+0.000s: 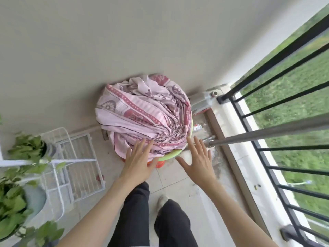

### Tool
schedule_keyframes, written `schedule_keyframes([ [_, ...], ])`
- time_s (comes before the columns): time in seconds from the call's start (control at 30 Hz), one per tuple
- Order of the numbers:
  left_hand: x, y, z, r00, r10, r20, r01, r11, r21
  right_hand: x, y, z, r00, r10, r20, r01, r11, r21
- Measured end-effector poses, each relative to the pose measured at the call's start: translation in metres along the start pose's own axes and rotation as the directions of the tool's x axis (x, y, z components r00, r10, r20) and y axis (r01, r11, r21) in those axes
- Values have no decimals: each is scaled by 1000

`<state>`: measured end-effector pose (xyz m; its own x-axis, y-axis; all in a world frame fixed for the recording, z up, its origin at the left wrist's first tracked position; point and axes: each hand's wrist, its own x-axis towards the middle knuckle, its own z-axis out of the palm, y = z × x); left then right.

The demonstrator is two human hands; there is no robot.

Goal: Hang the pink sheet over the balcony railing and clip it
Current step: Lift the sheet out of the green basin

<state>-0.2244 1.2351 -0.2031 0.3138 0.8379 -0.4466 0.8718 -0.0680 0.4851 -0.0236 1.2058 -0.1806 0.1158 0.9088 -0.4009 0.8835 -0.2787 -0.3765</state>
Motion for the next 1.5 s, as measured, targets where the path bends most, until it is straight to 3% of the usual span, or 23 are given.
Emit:
schedule_keyframes([
  [0.07, 21, -8, 3, 1000, -18, 14, 19, 993, -117, 21, 0, 18, 999, 34, -1, -34, 997, 75],
  [0.13, 43, -10, 7, 999, -35, 39, 43, 972, -232, 45, 1, 36, 988, 154, 11, -151, 953, 263],
  [0.2, 63, -7, 14, 998, -34, 51, 48, 952, -302, 68, 4, 48, 939, 329, 104, -328, 754, 569],
  [0.27, 86, -4, 28, 1000, -28, 13, 30, 942, -334, 95, 13, 63, 866, 439, 241, -440, 437, 784],
  [0.33, 107, -1, 41, 998, -44, -51, 24, 935, -355, 121, 25, 79, 829, 463, 313, -469, 272, 840],
  [0.4, 128, 1, 52, 993, -90, -82, 52, 924, -379, 142, 36, 95, 801, 484, 353, -502, 223, 835],
  [0.47, 149, 0, 61, 989, -137, -58, 104, 914, -392, 156, 40, 105, 776, 486, 401, -534, 169, 828],
  [0.63, 181, -7, 66, 986, -155, 61, 166, 929, -331, 172, 42, 112, 737, 426, 525, -538, -99, 837],
  [0.73, 187, -4, 63, 982, -163, 93, 186, 914, -361, 175, 42, 113, 710, 453, 540, -568, -86, 819],
  [0.93, 191, 4, 52, 966, -242, 90, 252, 801, -544, 164, 21, 98, 799, 382, 465, -509, 17, 861],
  [1.0, 186, 8, 42, 970, -222, 101, 235, 745, -625, 161, 14, 91, 798, 346, 494, -500, -78, 862],
  [1.1, 172, 19, 23, 983, -154, 101, 182, 721, -669, 152, 4, 76, 823, 167, 543, -499, -246, 831],
  [1.23, 162, 22, 3, 984, -177, -20, 123, 755, -644, 136, -6, 57, 828, 30, 560, -535, -257, 805],
  [1.3, 162, 18, -5, 979, -200, -38, 130, 756, -641, 131, -3, 51, 824, 108, 557, -515, -270, 814],
  [1.37, 164, 11, -10, 978, -204, -29, 138, 752, -644, 126, 4, 51, 799, 285, 530, -450, -302, 840],
  [1.43, 164, 6, -11, 978, -204, -31, 138, 757, -638, 124, 14, 60, 682, 514, 519, -411, -317, 854],
  [1.5, 165, 3, -9, 976, -214, -37, 142, 759, -636, 122, 21, 72, 535, 615, 579, -452, -371, 811],
])
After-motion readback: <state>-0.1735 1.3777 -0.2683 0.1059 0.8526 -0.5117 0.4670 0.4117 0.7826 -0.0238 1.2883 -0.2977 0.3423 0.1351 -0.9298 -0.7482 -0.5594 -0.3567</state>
